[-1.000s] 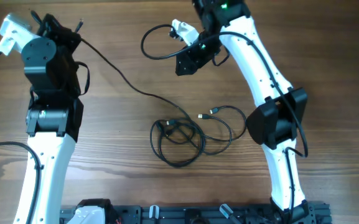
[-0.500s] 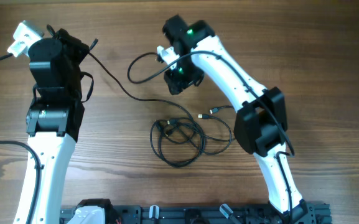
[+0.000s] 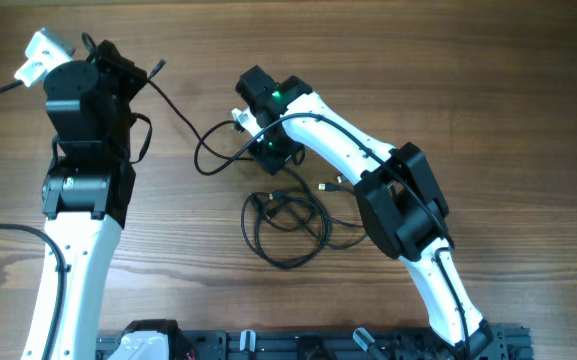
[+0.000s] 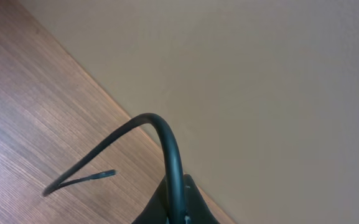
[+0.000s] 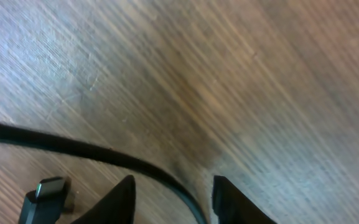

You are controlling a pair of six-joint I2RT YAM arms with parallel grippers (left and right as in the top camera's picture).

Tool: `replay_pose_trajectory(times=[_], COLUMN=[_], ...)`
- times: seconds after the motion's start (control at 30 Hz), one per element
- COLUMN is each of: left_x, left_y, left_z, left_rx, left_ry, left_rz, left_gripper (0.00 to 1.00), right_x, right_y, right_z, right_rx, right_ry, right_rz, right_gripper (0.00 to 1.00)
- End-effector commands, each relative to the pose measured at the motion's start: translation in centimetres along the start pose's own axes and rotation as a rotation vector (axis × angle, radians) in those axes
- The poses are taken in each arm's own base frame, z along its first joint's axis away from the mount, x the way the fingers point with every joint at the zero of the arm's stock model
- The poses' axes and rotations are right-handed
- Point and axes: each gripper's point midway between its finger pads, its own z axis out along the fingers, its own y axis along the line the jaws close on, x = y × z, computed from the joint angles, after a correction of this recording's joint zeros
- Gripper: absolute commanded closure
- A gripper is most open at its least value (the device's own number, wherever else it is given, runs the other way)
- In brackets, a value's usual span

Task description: Untangle cables

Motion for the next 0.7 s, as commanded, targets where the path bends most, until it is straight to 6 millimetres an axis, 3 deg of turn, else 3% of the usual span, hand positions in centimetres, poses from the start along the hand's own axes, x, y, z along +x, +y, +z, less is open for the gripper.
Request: replay_pose_trajectory(times=[0.0,0.13,0.27,0.3,0.37,0.43,0.53,0.6,0.67], left_x=[-0.1,-0.2,-1.0,-1.2,-1.3,-0.8,0.9,2.1,3.3], left_y=[-0.4,-0.7,-1.3,-1.5,-1.5,-1.1,0.6,1.8,2.9], left_z=[-0.1,-0.2,-0.6,-0.7,-0.9,-0.8,-0.8,-0.7,-0.5], left_rx=[0.022,0.035,0.06,0.067,0.068,0.05,-0.019,-0.064,-0.108], left_ry=[0.007,0.004,-0.021,-0.028,-0.03,-0.011,0.057,0.101,0.147], left_rz=[-0.009,-0.011,-0.018,-0.02,-0.02,-0.015,0.004,0.016,0.028], left_gripper=[0.96,0.96,0.96,0.96,0.96,0.96,0.96,0.96,0.96], right_x=[-0.8,-0.4,-0.1,-0.2,-0.3,-0.5,-1.0,-1.9,-3.5], right_y=[-0.4,-0.7,-1.0,-1.0,-1.1,-2.1,-3.8,-5.2,-6.9], right_z=[-0.3,1.3,1.5,1.5,1.4,0.7,-2.5,-6.1,-11.9], right_rx=[0.005,0.014,0.031,0.031,0.036,0.071,0.105,0.149,0.229], right_ry=[-0.035,-0.04,-0.031,-0.032,-0.038,-0.049,-0.083,-0.139,-0.26], right_rz=[-0.011,-0.012,-0.008,-0.007,0.027,0.093,0.13,0.149,0.168], right_gripper=[0.55,0.55,0.58,0.62,0.83,0.95,0.96,0.96,0.96])
